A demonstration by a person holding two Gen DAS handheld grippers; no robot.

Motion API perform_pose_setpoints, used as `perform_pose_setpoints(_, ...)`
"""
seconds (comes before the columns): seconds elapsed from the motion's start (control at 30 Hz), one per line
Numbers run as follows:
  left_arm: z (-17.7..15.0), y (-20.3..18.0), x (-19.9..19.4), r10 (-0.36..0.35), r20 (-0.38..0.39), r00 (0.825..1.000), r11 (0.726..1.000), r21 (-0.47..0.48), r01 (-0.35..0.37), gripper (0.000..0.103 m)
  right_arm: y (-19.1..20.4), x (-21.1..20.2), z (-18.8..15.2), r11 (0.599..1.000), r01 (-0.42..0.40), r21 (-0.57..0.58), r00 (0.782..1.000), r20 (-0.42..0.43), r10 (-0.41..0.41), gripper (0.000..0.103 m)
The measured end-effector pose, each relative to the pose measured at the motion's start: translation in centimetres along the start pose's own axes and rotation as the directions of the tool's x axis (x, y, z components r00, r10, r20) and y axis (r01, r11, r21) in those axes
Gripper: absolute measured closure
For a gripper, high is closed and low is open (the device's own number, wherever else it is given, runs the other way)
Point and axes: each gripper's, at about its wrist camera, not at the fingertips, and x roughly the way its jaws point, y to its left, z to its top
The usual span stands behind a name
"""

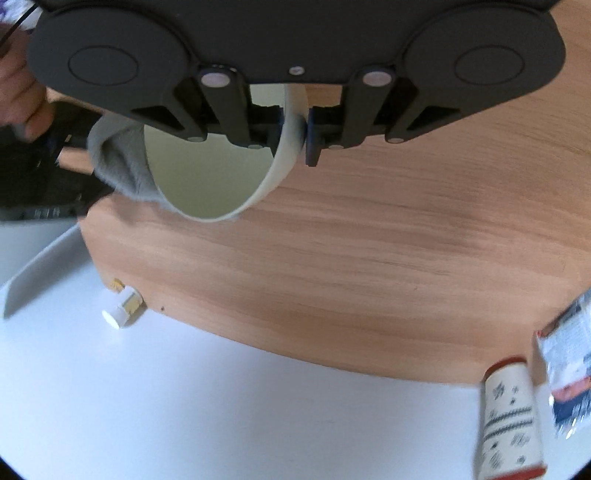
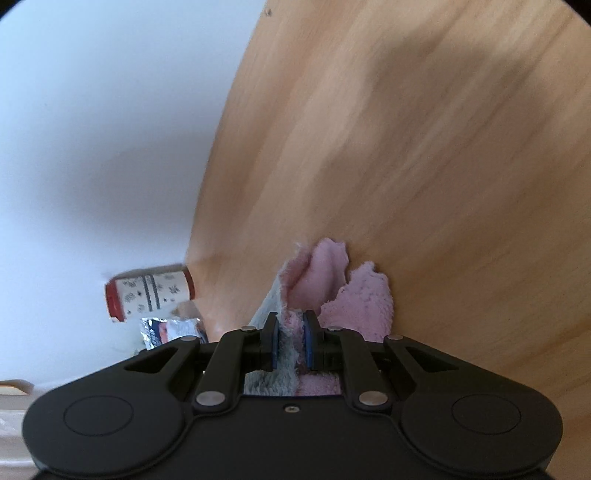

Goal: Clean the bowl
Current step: 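Wipe the bowl's outer base again with the cloth while the left gripper holds the rim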

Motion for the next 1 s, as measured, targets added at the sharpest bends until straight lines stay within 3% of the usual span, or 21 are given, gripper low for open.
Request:
perform_pose_setpoints(0.23, 0.8, 1.5, -1.1, -0.068, 0.024, 0.997, 0.997, -0.039, 0.069, 0.09, -1.2, 1.1, -1.5, 0.999, -0.023, 0.045, 1.0, -0.002, 0.023, 0.088)
perform_pose_setpoints(0.37, 1.7, 1.2, -2.5, -0.128, 0.05, 0.99, 0.992, -0.012, 0.129, 0.09, -3.0, 1.4, -2.1, 0.982, -0.112, 0.154, 0.994, 0.004, 0.113, 0.088)
perform_pose_setpoints(0.53, 2.5, 0.5, -3.5, -0.111, 0.077, 0.991, 0.992, 0.061, 0.107, 0.091, -1.6, 1.8, -2.7, 0.981, -0.129, 0.142, 0.991, 0.0, 0.13, 0.088)
perform_pose_setpoints(0.8, 2.7, -0.9, -3.4, -0.094, 0.064, 0.994, 0.974, 0.212, 0.078, 0.093, 1.9, 1.0, -2.7, 0.998, -0.065, -0.005, 0.998, 0.014, 0.065, 0.088)
perform_pose_setpoints(1.0, 2.3, -2.6, -2.9, -0.081, 0.055, 0.995, 0.946, 0.318, 0.059, 0.09, 4.7, 1.2, -2.4, 0.984, 0.052, -0.173, 0.999, -0.004, -0.053, 0.088)
